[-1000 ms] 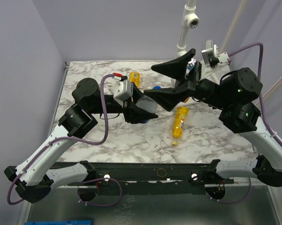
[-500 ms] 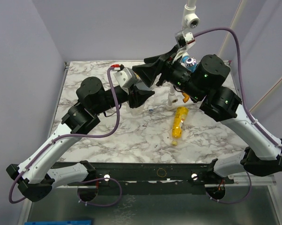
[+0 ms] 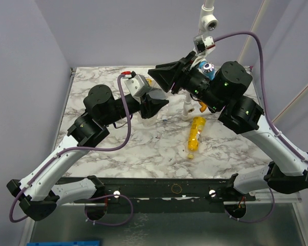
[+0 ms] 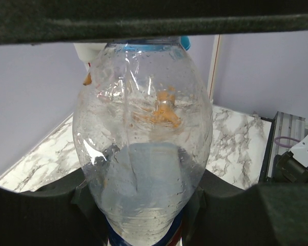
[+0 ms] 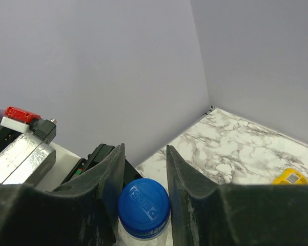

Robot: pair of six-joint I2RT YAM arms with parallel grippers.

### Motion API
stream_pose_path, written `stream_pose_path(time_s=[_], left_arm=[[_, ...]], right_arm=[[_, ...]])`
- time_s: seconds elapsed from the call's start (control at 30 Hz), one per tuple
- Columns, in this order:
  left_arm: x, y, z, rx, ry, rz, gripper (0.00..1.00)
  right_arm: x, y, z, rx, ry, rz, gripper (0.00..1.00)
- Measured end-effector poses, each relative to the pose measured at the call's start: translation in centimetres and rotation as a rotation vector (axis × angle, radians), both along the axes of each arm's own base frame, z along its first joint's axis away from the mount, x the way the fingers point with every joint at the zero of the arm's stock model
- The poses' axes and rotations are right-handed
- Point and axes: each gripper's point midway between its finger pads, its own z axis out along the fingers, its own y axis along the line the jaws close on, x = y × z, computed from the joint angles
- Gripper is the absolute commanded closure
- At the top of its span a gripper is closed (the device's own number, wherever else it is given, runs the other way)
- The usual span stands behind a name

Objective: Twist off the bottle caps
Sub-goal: Unscrew the bottle cap from the plastic bottle.

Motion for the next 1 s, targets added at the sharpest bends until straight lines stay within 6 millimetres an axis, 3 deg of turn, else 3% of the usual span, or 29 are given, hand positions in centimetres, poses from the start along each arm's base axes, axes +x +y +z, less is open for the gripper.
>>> stream_pose_path(time_s=[0.1,0.33,0.5,0.63,0.77,0.87,0.9,0.93,1.0], left_arm=[[0.0,0.0,0.0,0.0,0.0,-0.002,1.0],[-1.3,-0.3,-0.1,0.0,-0.007,-0.069,1.0],[-5.3,-1.2,0.4,-0.015,0.018,-0.281,1.0],[-9.9,-1.5,1.6,-0.027,0.057,-0.528,1.0],[-13.2,-1.3,1.1,0.001,0.124,-0.725,1.0],[-14.3,-1.1,0.6,0.019,0.159,-0.793,1.0],[-14.6,-1.0,0.4,0.025,0.17,-0.809,1.0],[-14.6,-1.0,0.4,0.026,0.174,-0.813,1.0],[-14.6,-1.0,0.3,0.029,0.178,-0.815,1.0]], right_arm=[[-0.1,0.0,0.0,-0.001,-0.002,0.002,0.99],[-1.6,0.2,0.0,-0.015,-0.055,0.088,0.99],[-6.2,-0.1,0.8,-0.008,-0.159,0.295,0.99],[-11.1,-0.1,2.1,0.018,-0.273,0.531,0.99],[-14.9,-0.2,1.6,0.015,-0.365,0.741,0.99],[-16.2,-0.3,1.0,0.006,-0.399,0.824,0.99],[-16.4,-0.3,0.8,0.003,-0.404,0.835,0.97],[-16.4,-0.4,0.7,0.002,-0.409,0.837,0.86],[-16.2,-0.4,0.7,0.003,-0.408,0.817,0.53]])
